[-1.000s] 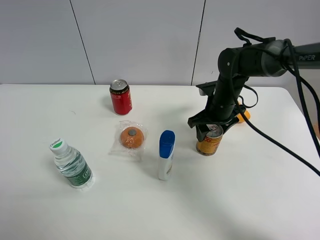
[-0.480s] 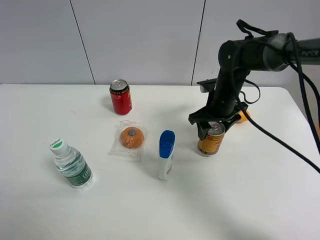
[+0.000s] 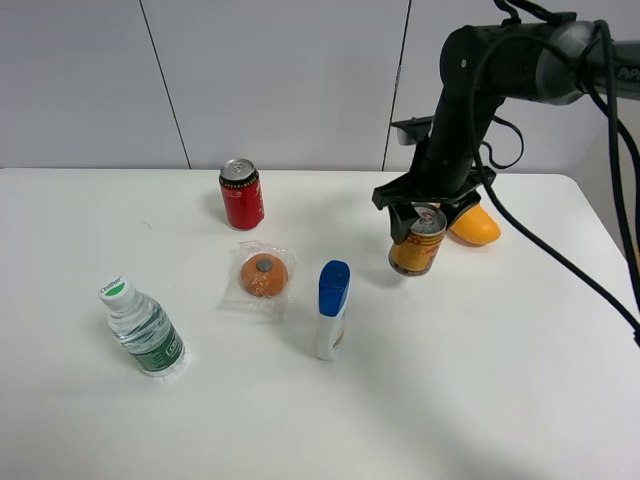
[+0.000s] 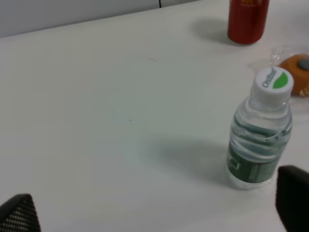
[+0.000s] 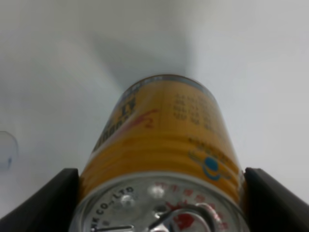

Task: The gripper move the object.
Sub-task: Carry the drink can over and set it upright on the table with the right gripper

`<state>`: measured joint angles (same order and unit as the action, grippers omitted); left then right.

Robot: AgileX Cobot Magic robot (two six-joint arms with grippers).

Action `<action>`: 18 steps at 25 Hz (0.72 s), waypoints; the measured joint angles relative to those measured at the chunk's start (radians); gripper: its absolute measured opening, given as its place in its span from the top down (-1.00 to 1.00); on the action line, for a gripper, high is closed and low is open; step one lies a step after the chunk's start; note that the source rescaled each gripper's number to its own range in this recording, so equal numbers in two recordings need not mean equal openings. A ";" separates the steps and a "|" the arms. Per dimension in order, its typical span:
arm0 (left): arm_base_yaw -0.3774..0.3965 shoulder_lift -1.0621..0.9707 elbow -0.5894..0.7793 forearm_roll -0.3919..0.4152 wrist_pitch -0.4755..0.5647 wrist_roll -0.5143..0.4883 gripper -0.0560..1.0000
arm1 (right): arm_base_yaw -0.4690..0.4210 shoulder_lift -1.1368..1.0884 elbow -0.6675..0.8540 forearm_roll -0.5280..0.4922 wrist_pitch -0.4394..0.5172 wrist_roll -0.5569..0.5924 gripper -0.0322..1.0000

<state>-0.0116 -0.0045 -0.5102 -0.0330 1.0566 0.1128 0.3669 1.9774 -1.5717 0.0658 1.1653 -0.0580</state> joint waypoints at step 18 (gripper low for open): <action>0.000 0.000 0.000 0.000 0.000 0.000 -1.00 | 0.029 0.007 -0.081 0.001 -0.088 -0.012 0.94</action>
<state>-0.0116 -0.0045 -0.5102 -0.0330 1.0566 0.1128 0.3954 1.9847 -1.6531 0.0670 1.0772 -0.0704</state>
